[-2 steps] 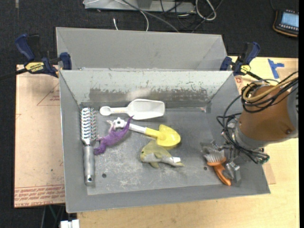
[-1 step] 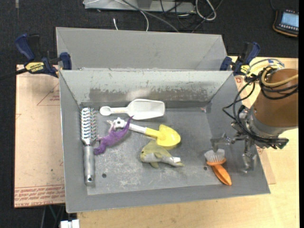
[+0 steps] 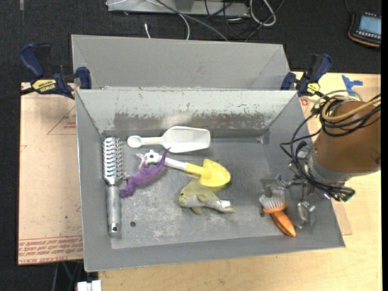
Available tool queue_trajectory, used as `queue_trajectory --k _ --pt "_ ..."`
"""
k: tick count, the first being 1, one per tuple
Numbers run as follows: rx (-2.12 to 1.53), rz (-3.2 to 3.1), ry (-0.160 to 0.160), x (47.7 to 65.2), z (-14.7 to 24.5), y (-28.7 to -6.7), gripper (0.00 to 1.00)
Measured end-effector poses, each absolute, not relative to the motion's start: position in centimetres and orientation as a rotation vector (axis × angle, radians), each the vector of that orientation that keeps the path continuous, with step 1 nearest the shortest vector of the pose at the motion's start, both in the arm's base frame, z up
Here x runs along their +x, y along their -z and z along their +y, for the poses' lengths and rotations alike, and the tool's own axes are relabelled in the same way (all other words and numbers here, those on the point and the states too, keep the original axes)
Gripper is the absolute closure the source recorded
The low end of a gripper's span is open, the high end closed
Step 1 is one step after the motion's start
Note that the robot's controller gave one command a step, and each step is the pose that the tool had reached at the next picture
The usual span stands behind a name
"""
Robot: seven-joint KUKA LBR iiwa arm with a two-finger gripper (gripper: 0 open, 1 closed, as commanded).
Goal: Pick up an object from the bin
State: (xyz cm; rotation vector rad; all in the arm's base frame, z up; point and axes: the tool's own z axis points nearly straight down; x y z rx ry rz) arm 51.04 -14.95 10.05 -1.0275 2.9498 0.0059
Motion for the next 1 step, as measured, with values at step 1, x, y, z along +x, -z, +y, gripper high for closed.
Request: queue_trajectory --k 1 --pt "-1.888 2.481 -0.045 50.72 -12.75 -8.85 0.00"
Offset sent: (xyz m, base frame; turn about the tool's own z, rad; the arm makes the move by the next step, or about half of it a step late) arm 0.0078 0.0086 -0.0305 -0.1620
